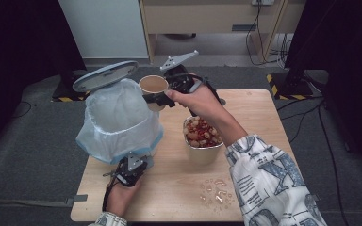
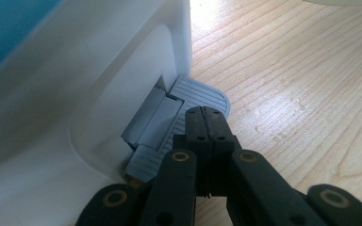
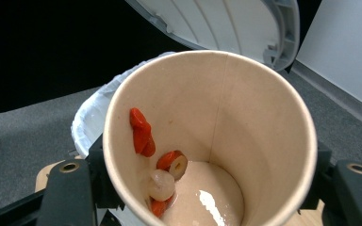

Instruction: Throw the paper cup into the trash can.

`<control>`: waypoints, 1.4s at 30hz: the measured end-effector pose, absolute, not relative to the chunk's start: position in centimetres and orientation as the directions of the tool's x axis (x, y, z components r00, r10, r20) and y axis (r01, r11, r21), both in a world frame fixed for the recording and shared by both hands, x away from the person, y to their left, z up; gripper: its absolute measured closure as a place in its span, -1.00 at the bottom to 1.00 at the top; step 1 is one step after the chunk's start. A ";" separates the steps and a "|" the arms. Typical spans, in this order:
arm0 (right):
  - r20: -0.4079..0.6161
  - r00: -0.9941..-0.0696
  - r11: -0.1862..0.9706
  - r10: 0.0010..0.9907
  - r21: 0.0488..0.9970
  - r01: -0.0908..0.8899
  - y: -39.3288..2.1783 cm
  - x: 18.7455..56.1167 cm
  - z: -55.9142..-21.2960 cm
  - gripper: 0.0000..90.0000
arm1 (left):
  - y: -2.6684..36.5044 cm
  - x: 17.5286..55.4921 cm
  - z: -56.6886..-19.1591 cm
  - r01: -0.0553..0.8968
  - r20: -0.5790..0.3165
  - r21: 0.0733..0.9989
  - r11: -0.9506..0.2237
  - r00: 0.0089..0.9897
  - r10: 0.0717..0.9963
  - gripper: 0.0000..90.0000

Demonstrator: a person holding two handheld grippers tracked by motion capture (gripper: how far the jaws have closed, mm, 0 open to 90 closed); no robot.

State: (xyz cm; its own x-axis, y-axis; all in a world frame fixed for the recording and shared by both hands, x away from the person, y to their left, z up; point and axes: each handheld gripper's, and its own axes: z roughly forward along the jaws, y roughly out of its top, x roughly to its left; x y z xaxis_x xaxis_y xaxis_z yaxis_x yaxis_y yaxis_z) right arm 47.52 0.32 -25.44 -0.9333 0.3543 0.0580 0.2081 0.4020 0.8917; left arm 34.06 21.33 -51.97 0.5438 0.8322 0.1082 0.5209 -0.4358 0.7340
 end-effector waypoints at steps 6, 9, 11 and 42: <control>0.058 -0.937 0.405 0.345 0.891 0.205 1.5 47.6 -25.3 -0.29 | 21.3 34.0 -52.0 0.520 0.110 0.734 -0.437 0.544 0.832 0.99; 0.059 -0.937 0.407 0.343 0.890 0.205 2.0 47.7 -25.3 -0.29 | 21.3 34.0 -52.0 0.519 0.112 0.733 -0.439 0.545 0.831 0.99; 0.059 -0.937 0.406 0.343 0.891 0.204 2.3 47.7 -25.3 -0.29 | 21.3 34.0 -52.0 0.519 0.112 0.733 -0.439 0.545 0.831 0.99; 0.033 -0.947 0.441 0.319 0.879 0.180 7.6 48.1 -27.6 -0.38 | 21.4 34.1 -52.0 0.521 0.107 0.735 -0.435 0.544 0.832 0.99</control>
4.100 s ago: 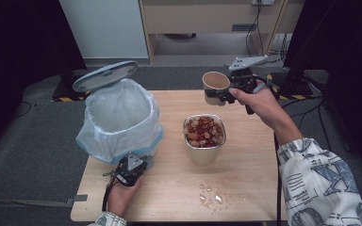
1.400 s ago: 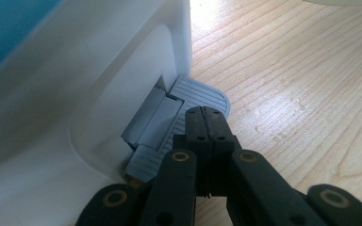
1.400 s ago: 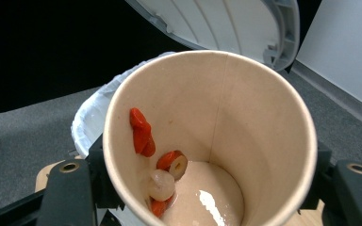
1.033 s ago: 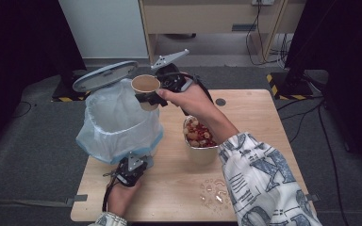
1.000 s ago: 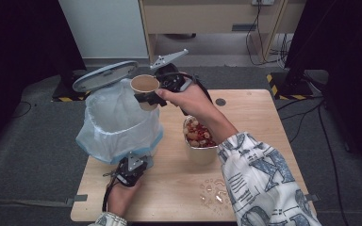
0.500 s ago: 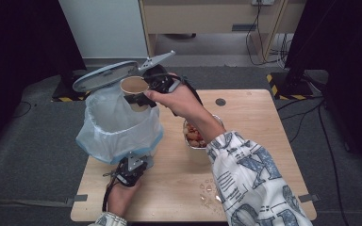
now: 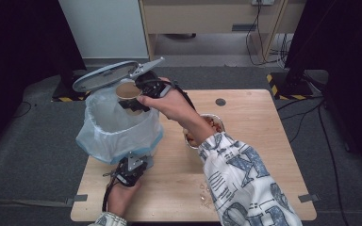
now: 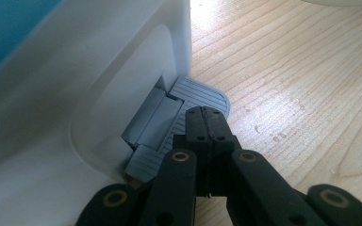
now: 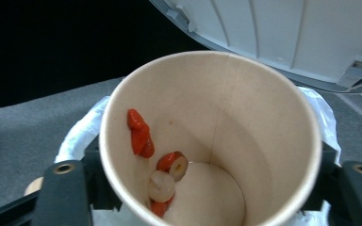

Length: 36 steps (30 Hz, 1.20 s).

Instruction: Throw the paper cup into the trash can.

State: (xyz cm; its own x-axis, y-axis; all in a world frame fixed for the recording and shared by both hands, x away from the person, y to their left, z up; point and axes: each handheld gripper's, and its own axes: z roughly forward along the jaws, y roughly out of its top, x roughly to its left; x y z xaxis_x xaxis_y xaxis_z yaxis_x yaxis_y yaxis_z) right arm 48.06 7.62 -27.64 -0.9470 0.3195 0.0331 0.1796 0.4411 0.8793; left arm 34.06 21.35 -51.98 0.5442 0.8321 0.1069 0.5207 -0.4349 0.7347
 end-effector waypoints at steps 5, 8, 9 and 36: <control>0.037 -0.944 0.421 0.329 0.889 0.182 8.1 47.9 -28.0 -0.70 | 21.4 34.1 -52.0 0.521 0.107 0.735 -0.435 0.544 0.832 0.99; 0.034 -0.942 0.408 0.335 0.895 0.178 7.9 47.9 -28.2 -0.76 | 21.3 34.1 -52.0 0.521 0.107 0.735 -0.434 0.544 0.833 0.99; 0.030 -0.941 0.411 0.336 0.894 0.175 7.8 47.9 -28.2 -0.76 | 21.3 34.1 -52.0 0.521 0.107 0.735 -0.434 0.544 0.832 0.99; 0.050 -0.919 0.392 0.390 0.895 0.215 3.6 48.3 -28.4 -0.80 | 21.4 34.1 -52.0 0.522 0.104 0.734 -0.434 0.545 0.832 0.99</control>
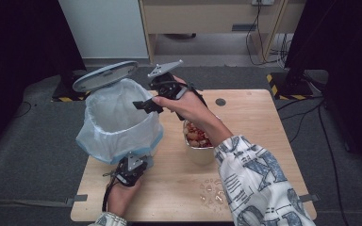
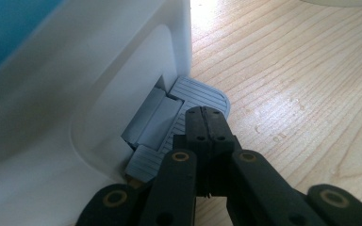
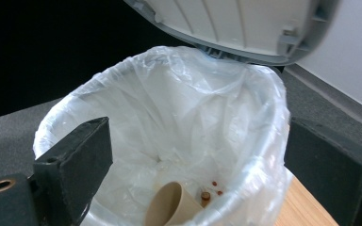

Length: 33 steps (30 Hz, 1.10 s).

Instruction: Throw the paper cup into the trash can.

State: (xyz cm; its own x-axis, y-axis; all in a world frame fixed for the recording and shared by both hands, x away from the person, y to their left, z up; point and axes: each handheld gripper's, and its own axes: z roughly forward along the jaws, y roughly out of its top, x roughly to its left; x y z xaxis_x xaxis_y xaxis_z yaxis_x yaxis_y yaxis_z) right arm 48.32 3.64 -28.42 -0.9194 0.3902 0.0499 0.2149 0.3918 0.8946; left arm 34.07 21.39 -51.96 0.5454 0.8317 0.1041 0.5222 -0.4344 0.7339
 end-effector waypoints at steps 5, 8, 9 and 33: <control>0.053 -0.913 0.383 0.405 0.897 0.223 2.3 48.5 -28.6 -0.80 | 21.4 34.1 -52.0 0.522 0.105 0.734 -0.435 0.545 0.832 0.99; 0.058 -0.907 0.375 0.417 0.898 0.230 1.6 48.6 -28.6 -0.80 | 21.4 34.1 -52.0 0.522 0.104 0.735 -0.433 0.544 0.833 0.99; 0.057 -0.906 0.375 0.420 0.898 0.230 1.3 48.7 -28.7 -0.80 | 21.4 34.1 -52.0 0.522 0.105 0.734 -0.435 0.545 0.831 0.99; 0.067 -0.875 0.351 0.480 0.899 0.262 -3.0 49.5 -29.2 -0.79 | 21.4 34.1 -52.0 0.523 0.102 0.734 -0.433 0.546 0.832 0.99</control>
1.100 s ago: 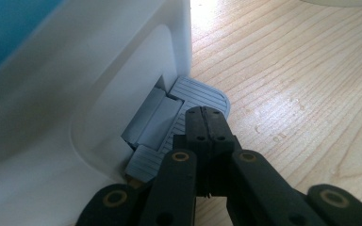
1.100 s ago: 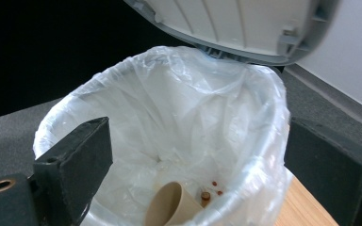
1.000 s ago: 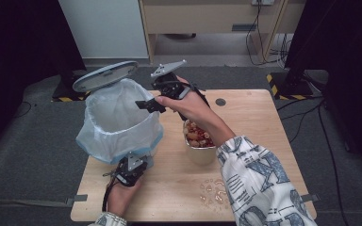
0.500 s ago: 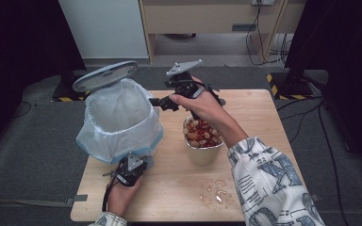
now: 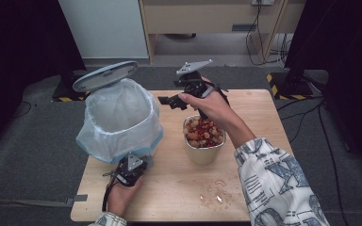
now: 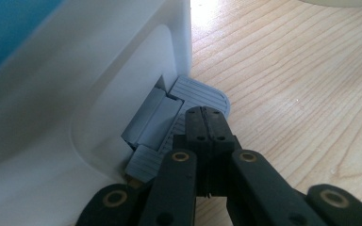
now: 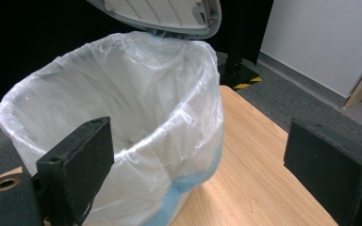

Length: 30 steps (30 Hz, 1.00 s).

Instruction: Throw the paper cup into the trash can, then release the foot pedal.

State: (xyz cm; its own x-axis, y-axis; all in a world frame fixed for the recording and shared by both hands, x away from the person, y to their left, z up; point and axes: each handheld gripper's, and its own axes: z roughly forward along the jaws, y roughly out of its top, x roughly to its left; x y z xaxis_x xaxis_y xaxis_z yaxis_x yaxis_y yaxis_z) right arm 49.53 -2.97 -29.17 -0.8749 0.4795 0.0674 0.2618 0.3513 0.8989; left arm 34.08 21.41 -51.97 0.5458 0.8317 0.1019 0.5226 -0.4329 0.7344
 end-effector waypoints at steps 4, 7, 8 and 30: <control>0.072 -0.870 0.346 0.488 0.899 0.268 -3.4 49.7 -29.4 -0.79 | 21.4 34.1 -52.0 0.523 0.101 0.735 -0.432 0.545 0.832 0.99; 0.073 -0.867 0.346 0.492 0.898 0.272 -3.8 49.7 -29.5 -0.79 | 21.4 34.1 -52.0 0.524 0.100 0.735 -0.430 0.544 0.833 0.99; 0.073 -0.867 0.346 0.494 0.898 0.273 -3.9 49.8 -29.5 -0.79 | 21.4 34.1 -52.0 0.522 0.097 0.738 -0.428 0.544 0.833 0.99; 0.077 -0.785 0.299 0.615 0.898 0.322 -12.4 49.9 -30.8 -0.79 | 21.0 31.9 -50.5 0.492 0.069 0.788 -0.369 0.526 0.848 0.16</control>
State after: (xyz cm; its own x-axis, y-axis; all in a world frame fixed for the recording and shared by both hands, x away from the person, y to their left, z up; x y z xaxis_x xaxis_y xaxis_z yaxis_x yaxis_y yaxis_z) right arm 49.88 -12.40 -30.81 -0.7851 0.6145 0.0768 0.3217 0.2989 0.8984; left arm 31.93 20.98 -50.51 0.5257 0.8478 0.0691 0.4922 -0.3695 0.7882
